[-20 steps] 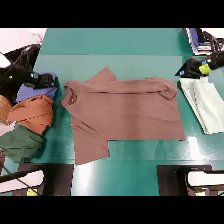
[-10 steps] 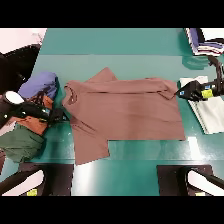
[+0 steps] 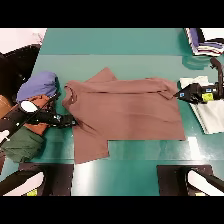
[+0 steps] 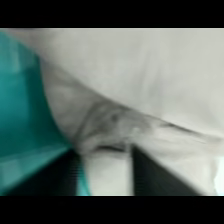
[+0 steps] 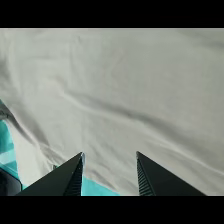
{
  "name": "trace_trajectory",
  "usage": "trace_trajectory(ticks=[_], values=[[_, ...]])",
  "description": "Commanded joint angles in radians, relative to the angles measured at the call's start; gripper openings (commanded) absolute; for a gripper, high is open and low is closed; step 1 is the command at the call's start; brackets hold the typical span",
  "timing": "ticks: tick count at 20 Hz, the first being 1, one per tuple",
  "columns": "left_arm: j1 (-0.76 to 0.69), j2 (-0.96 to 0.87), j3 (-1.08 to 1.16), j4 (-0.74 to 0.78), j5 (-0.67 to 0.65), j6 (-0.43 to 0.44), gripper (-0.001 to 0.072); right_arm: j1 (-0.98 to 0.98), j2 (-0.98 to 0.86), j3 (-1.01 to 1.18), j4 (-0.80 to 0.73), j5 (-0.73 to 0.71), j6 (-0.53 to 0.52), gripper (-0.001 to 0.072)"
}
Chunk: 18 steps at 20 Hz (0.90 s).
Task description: Fold the shirts.
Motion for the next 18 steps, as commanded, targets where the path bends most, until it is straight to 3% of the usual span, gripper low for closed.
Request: trace_trajectory(ticks=[1,5,9,11,13,14,18], values=[[-0.014,0.009,0.023,-0.006,-0.01,-0.013,0.003,-0.001,0.003,-0.002,-0.042,0.026,0.0,0.0376],[-0.014,0.105,0.088,0.029,-0.085,-0.034,0.0023,-0.024,0.021,-0.048,-0.263,0.106,0.016,0.0376],[-0.014,0.207,0.09,0.039,-0.116,-0.034,0.0024,-0.248,0.126,-0.298,-0.333,0.061,0.019,0.0392],[-0.014,0.209,0.09,0.039,-0.121,-0.035,0.0024,-0.389,0.155,-0.422,-0.368,0.06,0.019,0.0556],[-0.014,0.209,0.09,0.038,-0.103,-0.037,0.0024,-0.501,0.164,-0.526,-0.362,0.036,0.012,0.0548],[-0.014,0.209,0.09,0.037,-0.102,-0.037,0.0024,-0.526,0.163,-0.565,-0.361,0.017,-0.001,0.0481],[-0.014,0.209,0.09,0.035,-0.103,-0.037,0.0024,-0.493,0.159,-0.62,-0.263,-0.108,-0.016,0.0436]])
